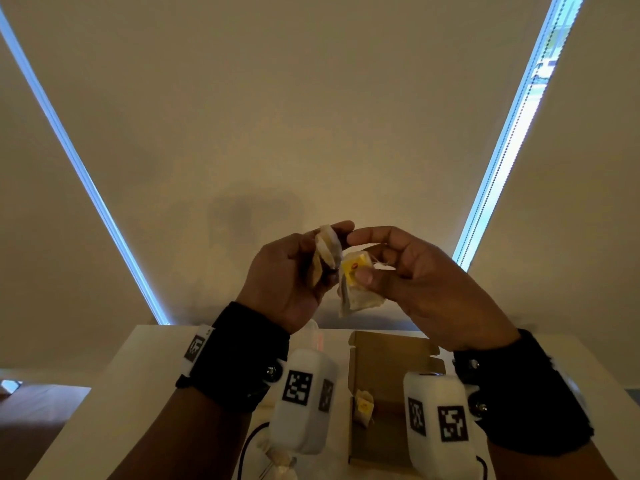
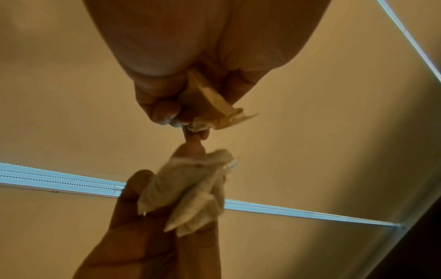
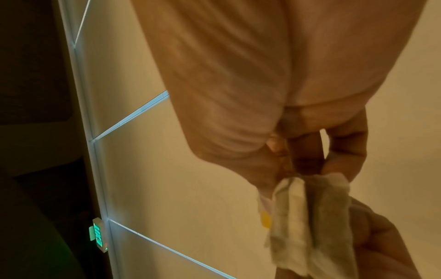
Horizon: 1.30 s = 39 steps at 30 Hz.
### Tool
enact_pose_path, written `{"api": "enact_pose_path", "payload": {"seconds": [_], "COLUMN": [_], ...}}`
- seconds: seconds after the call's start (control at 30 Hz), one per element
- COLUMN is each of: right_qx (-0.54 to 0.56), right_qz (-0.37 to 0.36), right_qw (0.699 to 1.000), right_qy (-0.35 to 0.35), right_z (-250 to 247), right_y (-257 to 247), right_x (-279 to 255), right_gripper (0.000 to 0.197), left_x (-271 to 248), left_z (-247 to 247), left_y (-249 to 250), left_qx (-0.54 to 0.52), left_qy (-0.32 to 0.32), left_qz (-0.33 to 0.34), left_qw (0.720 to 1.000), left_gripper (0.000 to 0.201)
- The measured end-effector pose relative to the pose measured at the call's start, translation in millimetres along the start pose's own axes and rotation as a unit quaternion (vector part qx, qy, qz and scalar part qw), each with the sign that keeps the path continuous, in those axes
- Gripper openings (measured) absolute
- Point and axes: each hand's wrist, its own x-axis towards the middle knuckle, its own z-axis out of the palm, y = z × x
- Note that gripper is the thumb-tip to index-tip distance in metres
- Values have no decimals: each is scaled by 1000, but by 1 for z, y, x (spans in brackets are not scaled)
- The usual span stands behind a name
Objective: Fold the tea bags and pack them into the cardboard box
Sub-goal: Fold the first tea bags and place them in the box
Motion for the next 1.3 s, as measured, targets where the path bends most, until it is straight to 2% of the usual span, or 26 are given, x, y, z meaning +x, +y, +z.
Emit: {"api": "enact_pose_path", "payload": {"seconds": [0.1,0.23,0.43,0.6,0.8,0.93,1.07,1.2,1.3], "right_qx": [18,46,21,13,17,2,-14,5,21], "right_qz": [9,10,-25,-43,-59,-43,-37,-44,-58], "right_qw": [1000,999,999,999,996,998,999,999,997], "right_qy": [-10,-22,-14,22,68,36,2,24,50], "right_z": [1,-1,0,-6,-12,-9,-2,-4,-10], "right_y": [3,2,-2,-2,0,-1,-3,-4,-6], "right_x": [1,-3,-8,-8,-9,-13,-14,-12,-12], "right_gripper": [51,59,53,56,46,43,49,53,52], "left_x": [1,1,1,-1,-6,-11,-14,-18,-18], "left_z": [4,3,3,3,-4,-1,0,-2,-10], "left_y": [0,0,-3,-6,-7,-4,-3,-2,-2], "left_qx": [56,99,133,173,207,187,129,137,185], "left_qy": [18,4,6,-15,-39,-47,-50,-60,-38], "left_qz": [50,121,188,209,225,214,189,191,200], "left_qw": [997,988,973,962,951,958,972,970,961], "left_gripper": [37,32,30,31,33,29,35,33,35]}}
